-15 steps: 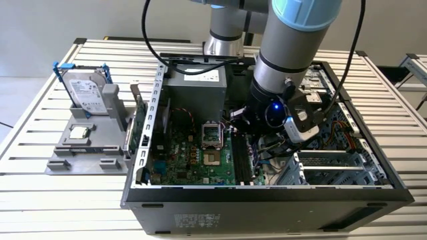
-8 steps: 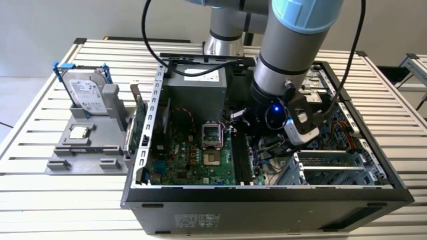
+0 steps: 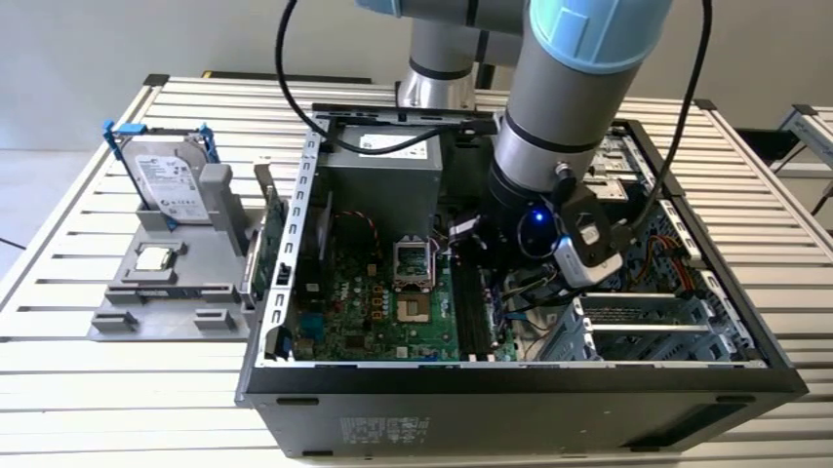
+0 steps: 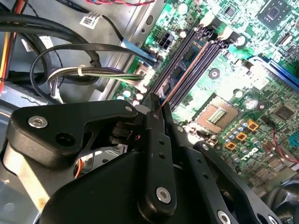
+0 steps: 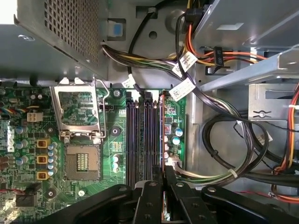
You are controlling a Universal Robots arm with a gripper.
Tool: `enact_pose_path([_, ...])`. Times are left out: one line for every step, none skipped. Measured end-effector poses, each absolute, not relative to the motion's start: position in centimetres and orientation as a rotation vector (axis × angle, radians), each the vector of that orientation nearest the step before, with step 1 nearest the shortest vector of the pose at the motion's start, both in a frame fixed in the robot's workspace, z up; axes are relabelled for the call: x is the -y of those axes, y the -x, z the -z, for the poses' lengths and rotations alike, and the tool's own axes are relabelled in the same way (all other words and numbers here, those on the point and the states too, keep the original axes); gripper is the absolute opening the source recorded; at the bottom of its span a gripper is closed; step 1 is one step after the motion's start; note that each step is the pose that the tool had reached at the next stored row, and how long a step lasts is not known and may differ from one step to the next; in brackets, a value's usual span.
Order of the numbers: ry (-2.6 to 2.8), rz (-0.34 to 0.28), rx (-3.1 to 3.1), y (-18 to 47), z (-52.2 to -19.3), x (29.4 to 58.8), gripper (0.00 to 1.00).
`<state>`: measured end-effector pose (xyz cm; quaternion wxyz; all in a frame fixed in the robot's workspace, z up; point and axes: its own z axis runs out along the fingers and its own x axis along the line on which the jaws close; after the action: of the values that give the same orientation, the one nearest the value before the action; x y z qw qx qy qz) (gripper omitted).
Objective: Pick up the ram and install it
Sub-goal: 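Insert the ram into the slot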
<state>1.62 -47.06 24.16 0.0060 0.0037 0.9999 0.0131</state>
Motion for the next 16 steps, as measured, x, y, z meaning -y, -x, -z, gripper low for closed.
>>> enact_pose_path([-0.008,-0.041,-3.129,-1.6,-24.1,47.1,0.0])
enact_pose_path([-0.005,-0.041,-3.129,-1.6,-24.0,47.1,0.0])
enact_pose_path([-0.003,-0.041,-3.129,-1.6,-24.0,47.1,0.0])
enact_pose_path([-0.001,-0.041,-3.129,-1.6,-23.9,47.1,0.0])
enact_pose_path([0.001,-0.041,-3.129,-1.6,-23.8,47.1,0.0])
enact_pose_path([0.003,-0.041,-3.129,-1.6,-23.7,47.1,0.0])
enact_pose_path([0.004,-0.041,-3.13,-1.6,-23.6,47.2,0.0])
enact_pose_path([0.006,-0.041,-3.129,-1.6,-23.5,47.2,0.0])
enact_pose_path([0.007,-0.041,-3.129,-1.6,-23.5,47.2,0.0])
enact_pose_path([0.008,-0.041,-3.129,-1.6,-23.4,47.2,0.0])
enact_pose_path([0.009,-0.041,-3.129,-1.6,-23.3,47.2,0.0])
enact_pose_path([0.01,-0.041,-3.129,-1.6,-23.2,47.3,0.0])
enact_pose_path([0.011,-0.041,-3.13,-1.6,-23.1,47.3,0.0])
enact_pose_path([0.012,-0.041,-3.13,-1.6,-23.1,47.3,0.0])
enact_pose_path([0.013,-0.041,-3.13,-1.6,-23.0,47.4,0.0])
enact_pose_path([0.014,-0.041,-3.129,-1.6,-23.0,47.4,0.0])
